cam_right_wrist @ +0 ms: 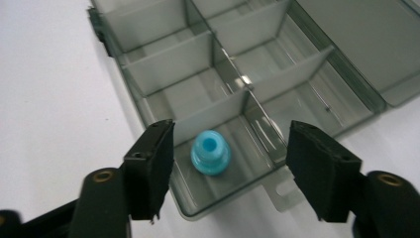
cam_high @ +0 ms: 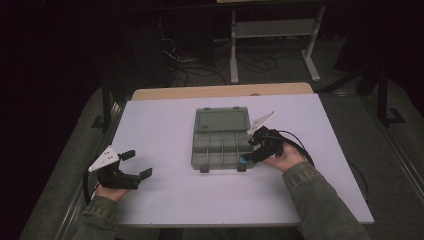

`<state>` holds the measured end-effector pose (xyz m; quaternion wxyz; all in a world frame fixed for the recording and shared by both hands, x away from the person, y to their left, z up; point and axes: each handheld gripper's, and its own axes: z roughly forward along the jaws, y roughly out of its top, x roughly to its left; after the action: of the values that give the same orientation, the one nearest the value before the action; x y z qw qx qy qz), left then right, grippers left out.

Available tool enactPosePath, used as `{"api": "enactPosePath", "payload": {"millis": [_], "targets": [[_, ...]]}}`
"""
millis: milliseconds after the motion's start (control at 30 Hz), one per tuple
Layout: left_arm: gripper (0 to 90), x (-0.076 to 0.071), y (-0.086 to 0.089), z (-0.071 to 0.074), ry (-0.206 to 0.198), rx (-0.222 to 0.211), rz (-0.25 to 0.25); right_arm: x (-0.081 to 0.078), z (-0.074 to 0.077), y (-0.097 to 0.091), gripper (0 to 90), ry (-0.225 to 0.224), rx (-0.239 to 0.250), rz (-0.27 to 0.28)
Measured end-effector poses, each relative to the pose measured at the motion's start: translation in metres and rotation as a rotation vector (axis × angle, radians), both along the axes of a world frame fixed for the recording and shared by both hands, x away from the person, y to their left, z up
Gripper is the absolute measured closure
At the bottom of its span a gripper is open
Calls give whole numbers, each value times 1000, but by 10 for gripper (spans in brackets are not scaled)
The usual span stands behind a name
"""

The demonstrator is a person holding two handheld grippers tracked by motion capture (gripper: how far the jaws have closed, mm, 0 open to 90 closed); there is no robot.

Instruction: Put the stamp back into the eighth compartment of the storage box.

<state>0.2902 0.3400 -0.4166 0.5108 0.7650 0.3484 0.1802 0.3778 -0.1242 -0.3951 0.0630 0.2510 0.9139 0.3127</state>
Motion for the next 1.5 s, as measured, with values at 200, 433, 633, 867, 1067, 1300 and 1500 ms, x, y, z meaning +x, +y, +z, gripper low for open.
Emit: {"api": "enactPosePath", "payload": {"millis": [200,433,633,867,1067,1300,1500], "targets": [[0,0,0,0,1,2,-3,0,4,-6,224,-8,39,-36],[0,0,0,0,1,2,-1,-4,10,-12,131,-34,69,-70],[0,1,0,0,2,-1,-1,-7,13,-19,87,-46,96,-77],[0,2,0,-1,1,-1,0,-11,15,-31,6,-37,158,-105],[0,2,-1,-1,2,-3,-2,-15,15,-40,0,-48,182,-119],[0,2,-1,0,-1,-2,2,-19,18,-47,0,-58,208,-123],[0,1,-1,0,-1,-5,5,-21,18,-52,0,-60,219,-131]]}}
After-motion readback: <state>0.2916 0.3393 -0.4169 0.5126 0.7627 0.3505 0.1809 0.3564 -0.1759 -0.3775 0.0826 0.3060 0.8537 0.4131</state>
